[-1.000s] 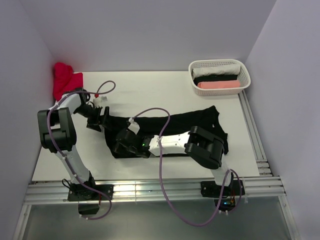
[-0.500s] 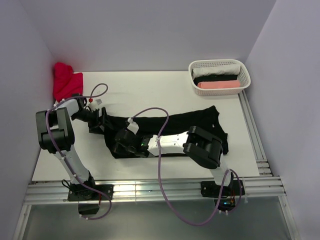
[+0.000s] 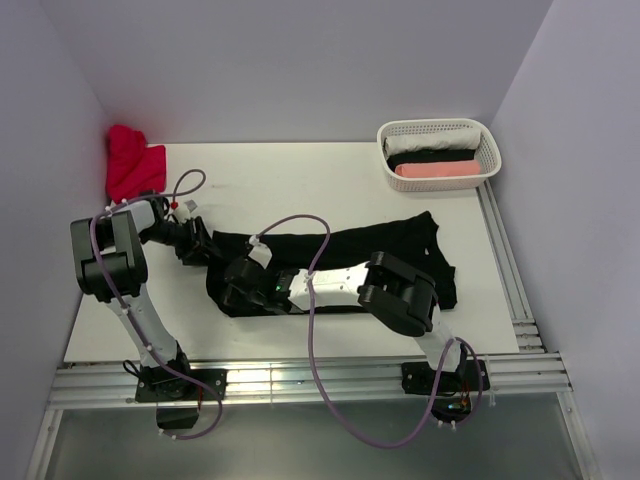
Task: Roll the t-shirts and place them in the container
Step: Roll the tshirt
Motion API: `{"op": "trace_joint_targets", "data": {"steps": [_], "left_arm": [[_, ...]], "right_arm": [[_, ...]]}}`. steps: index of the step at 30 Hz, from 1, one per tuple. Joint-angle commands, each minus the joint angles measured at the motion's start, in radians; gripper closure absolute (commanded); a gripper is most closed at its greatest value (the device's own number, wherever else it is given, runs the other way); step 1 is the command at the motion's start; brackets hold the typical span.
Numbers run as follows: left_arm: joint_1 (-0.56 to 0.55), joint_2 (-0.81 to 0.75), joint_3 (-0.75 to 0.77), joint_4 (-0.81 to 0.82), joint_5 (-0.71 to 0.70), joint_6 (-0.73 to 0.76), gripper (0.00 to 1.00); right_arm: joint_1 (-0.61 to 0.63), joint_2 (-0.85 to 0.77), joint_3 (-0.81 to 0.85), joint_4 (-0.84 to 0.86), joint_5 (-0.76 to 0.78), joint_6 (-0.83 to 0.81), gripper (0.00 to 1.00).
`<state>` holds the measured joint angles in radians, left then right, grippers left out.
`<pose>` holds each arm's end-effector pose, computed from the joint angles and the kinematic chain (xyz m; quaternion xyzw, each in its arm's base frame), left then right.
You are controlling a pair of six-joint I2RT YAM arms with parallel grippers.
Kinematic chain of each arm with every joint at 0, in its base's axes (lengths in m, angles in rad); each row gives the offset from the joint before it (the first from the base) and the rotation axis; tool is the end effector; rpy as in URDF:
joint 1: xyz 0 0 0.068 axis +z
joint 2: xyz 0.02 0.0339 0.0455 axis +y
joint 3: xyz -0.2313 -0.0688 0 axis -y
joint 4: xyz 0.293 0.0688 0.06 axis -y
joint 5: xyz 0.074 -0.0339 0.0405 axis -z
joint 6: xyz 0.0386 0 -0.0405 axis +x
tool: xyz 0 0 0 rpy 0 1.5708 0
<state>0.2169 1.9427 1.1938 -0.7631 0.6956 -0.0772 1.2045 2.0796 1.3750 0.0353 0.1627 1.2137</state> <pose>0.3624 0.0545 0.0700 -0.1278 0.9310 -0.3379 0.0513 0.1787 0.4484 0.1019 0.0395 0.8970 0.3802 0.2221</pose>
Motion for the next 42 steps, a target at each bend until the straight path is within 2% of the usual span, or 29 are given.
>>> {"op": "trace_joint_targets", "data": {"steps": [1, 4, 5, 10, 18, 24, 34, 42], "left_arm": [[0.001, 0.038, 0.007, 0.056, -0.019, -0.007, 0.49], [-0.002, 0.045, 0.009, 0.048, -0.018, -0.001, 0.62], [-0.004, 0.048, 0.012, 0.044, -0.018, 0.010, 0.70], [-0.014, 0.026, 0.053, 0.019, -0.062, 0.045, 0.88], [-0.086, -0.037, 0.141, -0.039, -0.211, 0.106, 0.92], [-0.192, -0.067, 0.177, -0.059, -0.339, 0.105, 0.91], [-0.344, -0.071, 0.247, -0.105, -0.476, 0.093, 0.90], [-0.375, -0.090, 0.276, -0.151, -0.538, 0.131, 0.94]], "right_arm": [[0.003, 0.005, 0.039, -0.005, 0.012, -0.014, 1.00], [0.003, 0.007, 0.045, -0.012, 0.015, -0.017, 1.00], [0.003, 0.010, 0.048, -0.017, 0.017, -0.020, 1.00], [0.003, 0.002, 0.042, -0.021, 0.032, -0.016, 1.00], [0.000, -0.045, -0.020, 0.001, 0.067, 0.003, 1.00], [-0.002, -0.098, -0.102, 0.038, 0.109, 0.036, 1.00], [0.001, -0.153, -0.220, 0.124, 0.130, 0.086, 1.00], [0.000, -0.158, -0.243, 0.144, 0.139, 0.096, 1.00]]}}
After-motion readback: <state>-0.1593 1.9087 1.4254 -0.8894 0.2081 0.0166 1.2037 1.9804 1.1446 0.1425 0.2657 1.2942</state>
